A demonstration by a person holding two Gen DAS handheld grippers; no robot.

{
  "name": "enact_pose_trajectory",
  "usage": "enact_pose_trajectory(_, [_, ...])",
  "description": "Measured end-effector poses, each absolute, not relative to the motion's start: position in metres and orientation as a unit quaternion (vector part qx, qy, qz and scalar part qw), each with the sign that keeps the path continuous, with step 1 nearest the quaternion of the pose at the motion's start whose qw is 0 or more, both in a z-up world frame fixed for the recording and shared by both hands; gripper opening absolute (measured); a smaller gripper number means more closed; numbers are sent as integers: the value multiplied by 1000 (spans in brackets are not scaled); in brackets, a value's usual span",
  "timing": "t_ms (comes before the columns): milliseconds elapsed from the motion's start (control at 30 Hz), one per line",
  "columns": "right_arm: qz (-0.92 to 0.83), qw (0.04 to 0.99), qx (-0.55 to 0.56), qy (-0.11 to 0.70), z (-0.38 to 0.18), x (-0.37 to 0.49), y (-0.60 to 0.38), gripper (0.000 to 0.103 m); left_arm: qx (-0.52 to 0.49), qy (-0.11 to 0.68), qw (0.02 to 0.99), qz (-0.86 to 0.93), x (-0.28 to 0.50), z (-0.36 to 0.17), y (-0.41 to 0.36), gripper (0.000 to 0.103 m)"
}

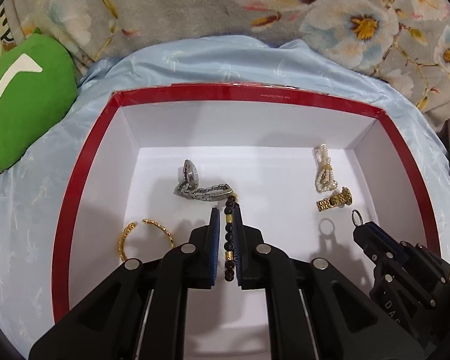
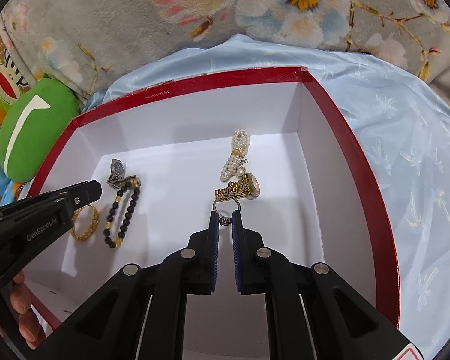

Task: Organize jewelry
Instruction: 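Carry the bead bracelet and silver ring into the red box and open both grippers, then lift both grippers out of the red box back over the remaining jewelry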

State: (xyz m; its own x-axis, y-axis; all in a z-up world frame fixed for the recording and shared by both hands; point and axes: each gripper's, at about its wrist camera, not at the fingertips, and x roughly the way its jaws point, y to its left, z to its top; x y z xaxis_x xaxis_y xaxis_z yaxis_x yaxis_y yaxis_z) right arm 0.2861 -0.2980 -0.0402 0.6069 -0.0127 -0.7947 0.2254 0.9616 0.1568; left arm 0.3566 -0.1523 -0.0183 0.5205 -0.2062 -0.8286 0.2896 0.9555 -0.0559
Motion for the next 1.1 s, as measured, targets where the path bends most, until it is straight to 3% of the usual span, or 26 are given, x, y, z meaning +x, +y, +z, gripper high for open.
enact_pose_trajectory(267, [-68,886,119,444,-42,287,-299,8,42,468,871,-143,357,-19,-152,9])
enact_pose_trajectory(333, [-70,886,118,443,-42,287,-299,9,41,465,873,-140,356,-18,-151,18])
enact_pose_trajectory(400, [-74,887,113,441,-40,286,-298,12,37,459,877,-138,355,-15,-149,35])
enact_pose_trajectory(467, [-76,888,110,440,-39,285,-298,13,35,451,881,-136,353,-14,-148,39])
enact_pose_trajectory(600, [-76,888,110,439,-39,285,-298,16,42,443,886,-134,352,-13,-150,39])
enact_pose_trajectory(633, [-76,889,111,437,-38,284,-298,20,42,441,887,-133,351,-12,-150,39])
enact_pose_trajectory(700, [-77,894,113,427,-35,280,-298,37,39,440,887,-136,351,-12,-149,39])
enact_pose_trajectory(733, [-80,897,114,420,-33,276,-298,39,37,439,887,-138,351,-12,-148,39])
enact_pose_trajectory(1100, [-69,937,107,324,18,157,-284,39,27,378,912,-157,298,2,-125,39])
